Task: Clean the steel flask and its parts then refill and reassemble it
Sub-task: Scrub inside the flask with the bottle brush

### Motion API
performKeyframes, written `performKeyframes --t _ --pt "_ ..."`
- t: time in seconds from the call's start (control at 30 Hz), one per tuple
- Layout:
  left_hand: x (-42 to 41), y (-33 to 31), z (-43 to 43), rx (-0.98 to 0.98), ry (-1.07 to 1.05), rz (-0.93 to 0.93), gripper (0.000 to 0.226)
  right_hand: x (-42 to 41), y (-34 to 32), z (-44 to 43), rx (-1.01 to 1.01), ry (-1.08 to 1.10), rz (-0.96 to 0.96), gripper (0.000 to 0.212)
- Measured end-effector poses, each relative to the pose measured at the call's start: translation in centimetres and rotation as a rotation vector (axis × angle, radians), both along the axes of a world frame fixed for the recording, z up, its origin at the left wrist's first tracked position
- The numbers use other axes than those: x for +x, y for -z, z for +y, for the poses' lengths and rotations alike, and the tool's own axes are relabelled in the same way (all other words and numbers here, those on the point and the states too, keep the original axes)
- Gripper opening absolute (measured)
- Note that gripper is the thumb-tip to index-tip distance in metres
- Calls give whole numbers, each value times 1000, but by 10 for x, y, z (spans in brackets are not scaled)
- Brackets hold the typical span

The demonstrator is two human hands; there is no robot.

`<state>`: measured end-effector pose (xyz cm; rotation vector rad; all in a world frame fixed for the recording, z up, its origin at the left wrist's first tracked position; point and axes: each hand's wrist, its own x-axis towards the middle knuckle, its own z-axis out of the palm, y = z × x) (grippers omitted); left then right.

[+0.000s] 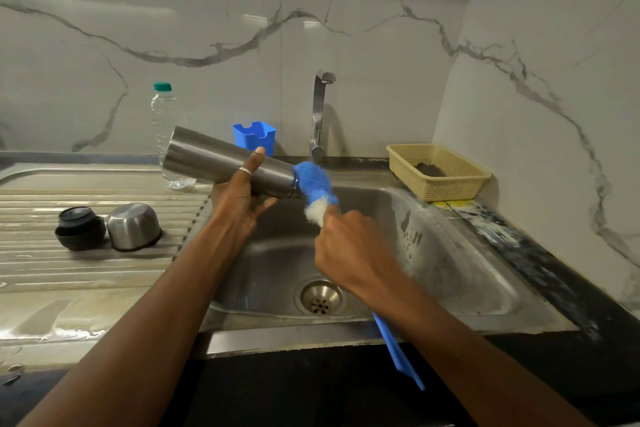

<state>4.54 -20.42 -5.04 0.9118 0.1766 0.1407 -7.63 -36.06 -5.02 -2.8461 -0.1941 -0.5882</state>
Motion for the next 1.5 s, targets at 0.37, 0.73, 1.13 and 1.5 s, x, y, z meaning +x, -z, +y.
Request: performKeyframes --t 0.37,0.73,1.13,1.5 --pt "-1 2 -2 -33 -12 24 65 -3 2 2 6 -5 1 39" --pt "3 7 2 -39 -13 46 70 -6 3 6 -27 -17 0 40" --pt "3 7 -2 30 69 28 66 6 2 0 -55 39 -13 40" --pt "10 7 1 -18 62 43 73 7 -2 5 25 32 -13 35"
